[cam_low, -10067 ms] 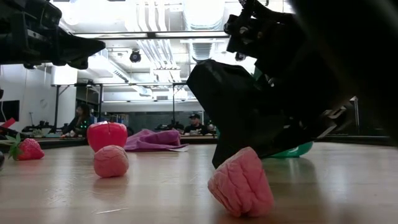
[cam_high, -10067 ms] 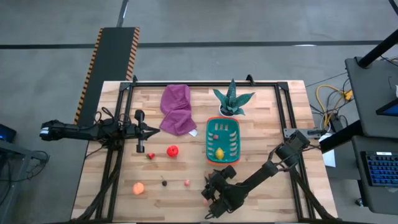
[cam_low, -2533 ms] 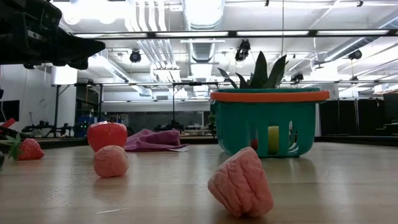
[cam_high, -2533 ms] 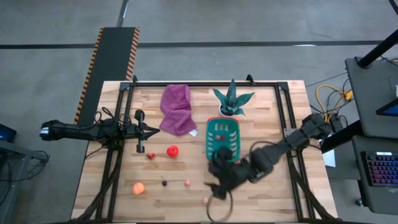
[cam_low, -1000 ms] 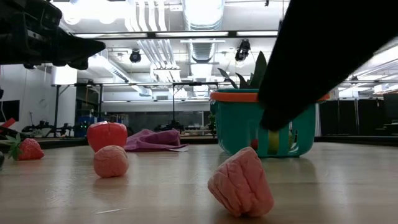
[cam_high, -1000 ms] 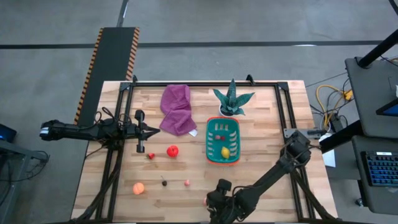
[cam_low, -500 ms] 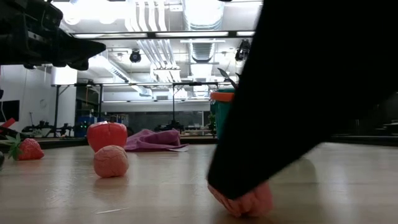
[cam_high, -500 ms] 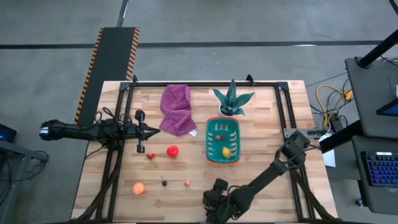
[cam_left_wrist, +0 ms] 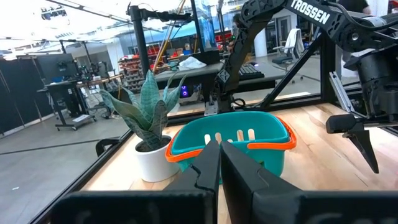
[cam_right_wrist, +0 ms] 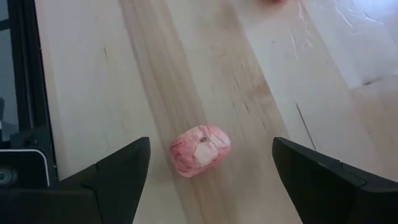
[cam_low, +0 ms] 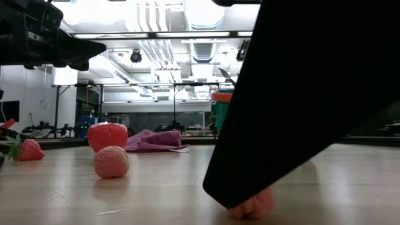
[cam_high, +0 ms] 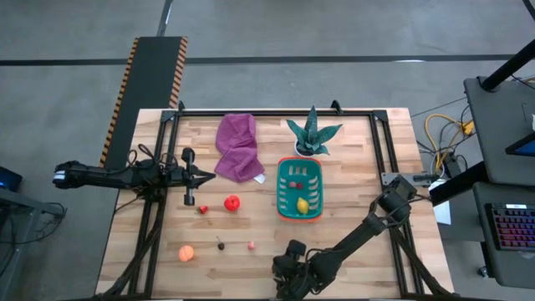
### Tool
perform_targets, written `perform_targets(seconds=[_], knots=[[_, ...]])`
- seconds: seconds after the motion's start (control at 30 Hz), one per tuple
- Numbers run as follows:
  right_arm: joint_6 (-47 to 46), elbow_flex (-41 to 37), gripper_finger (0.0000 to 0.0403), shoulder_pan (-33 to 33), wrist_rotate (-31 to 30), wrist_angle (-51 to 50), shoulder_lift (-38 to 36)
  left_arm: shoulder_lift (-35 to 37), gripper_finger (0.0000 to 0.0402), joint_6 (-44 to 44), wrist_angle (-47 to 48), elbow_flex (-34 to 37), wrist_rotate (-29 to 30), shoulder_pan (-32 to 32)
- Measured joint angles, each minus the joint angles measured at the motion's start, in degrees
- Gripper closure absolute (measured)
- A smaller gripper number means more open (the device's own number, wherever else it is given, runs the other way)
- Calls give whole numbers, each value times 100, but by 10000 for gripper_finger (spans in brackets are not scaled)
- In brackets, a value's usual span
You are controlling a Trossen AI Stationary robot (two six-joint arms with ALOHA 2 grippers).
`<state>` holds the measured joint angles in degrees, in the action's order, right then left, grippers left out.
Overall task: Pick and placing Produce into tupperware
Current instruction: Put the bottom pink peach into the blue basket
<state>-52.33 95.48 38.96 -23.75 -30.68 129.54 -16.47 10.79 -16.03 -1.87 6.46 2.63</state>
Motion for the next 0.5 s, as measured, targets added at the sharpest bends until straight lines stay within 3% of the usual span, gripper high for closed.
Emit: perform_targets(seconds=[0.5], knots=[[-121,-214,78,-22,175,435,2,4,402,0,-2,0,1,2]])
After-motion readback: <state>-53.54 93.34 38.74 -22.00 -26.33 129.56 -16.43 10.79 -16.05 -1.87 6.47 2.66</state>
